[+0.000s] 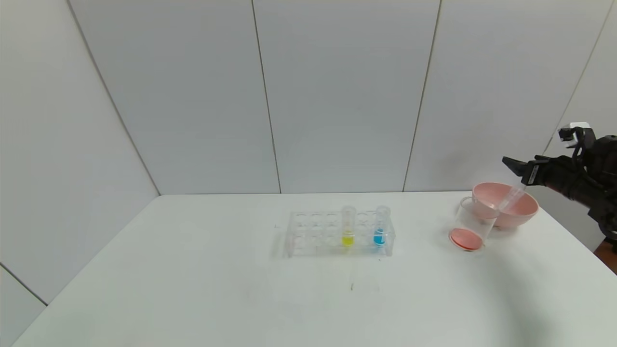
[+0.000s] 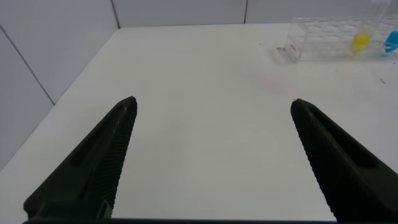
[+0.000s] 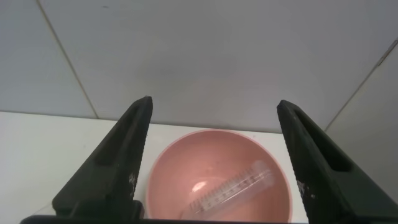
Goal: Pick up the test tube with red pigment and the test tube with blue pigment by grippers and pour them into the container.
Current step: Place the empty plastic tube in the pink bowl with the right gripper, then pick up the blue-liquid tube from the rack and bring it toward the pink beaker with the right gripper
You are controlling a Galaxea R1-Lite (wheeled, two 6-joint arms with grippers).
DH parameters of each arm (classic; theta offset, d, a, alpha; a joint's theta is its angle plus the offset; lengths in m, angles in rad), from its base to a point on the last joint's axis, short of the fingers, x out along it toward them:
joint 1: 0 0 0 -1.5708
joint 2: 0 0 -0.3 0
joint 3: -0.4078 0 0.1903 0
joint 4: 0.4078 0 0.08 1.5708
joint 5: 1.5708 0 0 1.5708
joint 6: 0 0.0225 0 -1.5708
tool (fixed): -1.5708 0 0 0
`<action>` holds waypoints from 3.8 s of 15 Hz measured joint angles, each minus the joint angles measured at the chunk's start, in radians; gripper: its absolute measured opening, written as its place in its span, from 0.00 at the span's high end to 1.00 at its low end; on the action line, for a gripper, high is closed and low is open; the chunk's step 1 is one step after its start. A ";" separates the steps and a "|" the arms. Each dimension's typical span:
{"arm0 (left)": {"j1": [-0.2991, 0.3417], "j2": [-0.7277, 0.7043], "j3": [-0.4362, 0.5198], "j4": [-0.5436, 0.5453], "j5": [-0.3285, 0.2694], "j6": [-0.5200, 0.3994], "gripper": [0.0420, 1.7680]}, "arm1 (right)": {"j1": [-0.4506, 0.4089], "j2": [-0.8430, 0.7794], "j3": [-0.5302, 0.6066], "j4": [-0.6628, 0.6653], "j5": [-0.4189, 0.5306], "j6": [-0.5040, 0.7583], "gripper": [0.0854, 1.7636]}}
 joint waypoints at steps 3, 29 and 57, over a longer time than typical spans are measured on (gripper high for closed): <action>0.000 0.000 0.000 0.000 0.000 0.000 0.00 | 0.060 -0.089 0.108 -0.002 -0.008 0.002 0.14; 0.000 0.000 0.000 0.000 0.000 0.000 0.00 | 1.083 -0.233 0.630 -0.239 -1.054 0.290 0.04; 0.000 0.000 0.000 0.000 0.000 0.000 0.00 | 0.853 0.117 0.236 -0.244 -0.753 0.123 0.03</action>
